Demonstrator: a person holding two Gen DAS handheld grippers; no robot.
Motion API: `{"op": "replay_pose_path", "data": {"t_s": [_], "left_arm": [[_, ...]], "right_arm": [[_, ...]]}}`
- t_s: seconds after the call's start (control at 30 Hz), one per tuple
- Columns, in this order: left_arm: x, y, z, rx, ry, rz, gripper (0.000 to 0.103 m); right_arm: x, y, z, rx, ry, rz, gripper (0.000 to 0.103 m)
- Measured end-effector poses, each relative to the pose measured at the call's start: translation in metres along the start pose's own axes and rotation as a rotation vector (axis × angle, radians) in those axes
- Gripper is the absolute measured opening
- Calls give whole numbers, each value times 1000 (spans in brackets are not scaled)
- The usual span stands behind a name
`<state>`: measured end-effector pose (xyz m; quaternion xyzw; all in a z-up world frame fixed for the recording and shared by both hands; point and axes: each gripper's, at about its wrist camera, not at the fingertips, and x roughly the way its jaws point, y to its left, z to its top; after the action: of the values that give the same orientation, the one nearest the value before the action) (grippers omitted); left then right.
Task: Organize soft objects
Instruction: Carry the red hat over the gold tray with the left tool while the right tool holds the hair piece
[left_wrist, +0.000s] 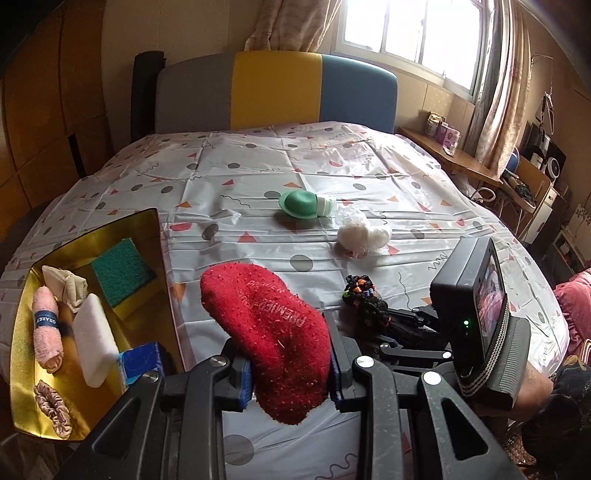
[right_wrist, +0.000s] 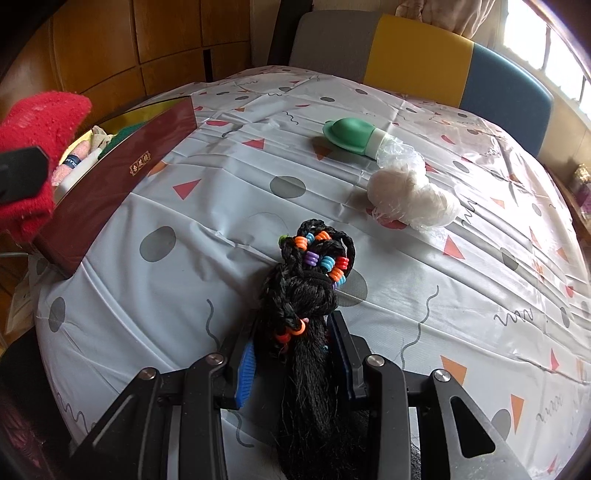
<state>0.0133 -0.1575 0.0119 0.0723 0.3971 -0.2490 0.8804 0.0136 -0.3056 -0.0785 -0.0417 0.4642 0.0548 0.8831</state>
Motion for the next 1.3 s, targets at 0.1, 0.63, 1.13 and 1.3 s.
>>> {"op": "replay_pose_path", "data": {"t_s": [0.1, 0.63, 1.13, 1.3], "left_arm": [[-3, 4, -1, -9, 0, 1, 30], [-16, 20, -1, -53, -5, -11, 30], [-70, 155, -4, -337, -69, 101, 30], [-78, 228, -33, -488, -32, 185, 30]], "right_arm": [[0, 0, 0, 0, -1, -1, 36], [0, 3, -1, -10, -4, -19, 36], [0, 3, -1, -19, -4, -27, 36], [0, 4, -1, -24, -4, -32, 36]]}}
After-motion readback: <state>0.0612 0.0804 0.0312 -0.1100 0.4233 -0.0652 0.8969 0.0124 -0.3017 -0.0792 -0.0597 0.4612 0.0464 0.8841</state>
